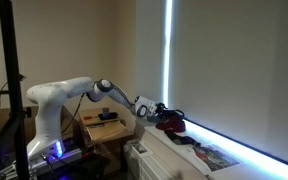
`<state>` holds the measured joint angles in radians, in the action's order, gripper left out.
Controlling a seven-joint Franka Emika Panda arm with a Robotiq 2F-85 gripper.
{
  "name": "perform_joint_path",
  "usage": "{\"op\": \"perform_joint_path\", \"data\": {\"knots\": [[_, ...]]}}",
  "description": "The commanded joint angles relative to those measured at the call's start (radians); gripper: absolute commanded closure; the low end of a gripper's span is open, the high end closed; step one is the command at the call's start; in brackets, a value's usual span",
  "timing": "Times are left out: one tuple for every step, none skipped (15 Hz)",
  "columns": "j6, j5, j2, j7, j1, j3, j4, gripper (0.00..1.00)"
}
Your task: Put the black and yellow cap in the top drawer
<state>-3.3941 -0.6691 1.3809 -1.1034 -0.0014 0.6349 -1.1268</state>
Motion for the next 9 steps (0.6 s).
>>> {"op": "perform_joint_path", "data": {"knots": [[0.054,-0.073,0.088,-0.067,0.010,0.125,0.091,0.35],[0.076,-0.074,0.093,-0.080,0.011,0.141,0.101,0.42],[0.099,-0.080,0.101,-0.101,0.020,0.167,0.106,0.51],[0.126,-0.069,0.099,-0.113,0.014,0.168,0.121,0.56],[0.158,-0.056,0.090,-0.124,0.007,0.160,0.135,0.65],[0.199,-0.041,0.066,-0.122,-0.009,0.126,0.154,0.70],[0.246,-0.036,0.045,-0.121,-0.019,0.104,0.170,0.78],[0.292,-0.035,0.028,-0.118,-0.034,0.080,0.196,0.84],[0.352,-0.036,0.003,-0.103,-0.055,0.042,0.220,0.92]]}}
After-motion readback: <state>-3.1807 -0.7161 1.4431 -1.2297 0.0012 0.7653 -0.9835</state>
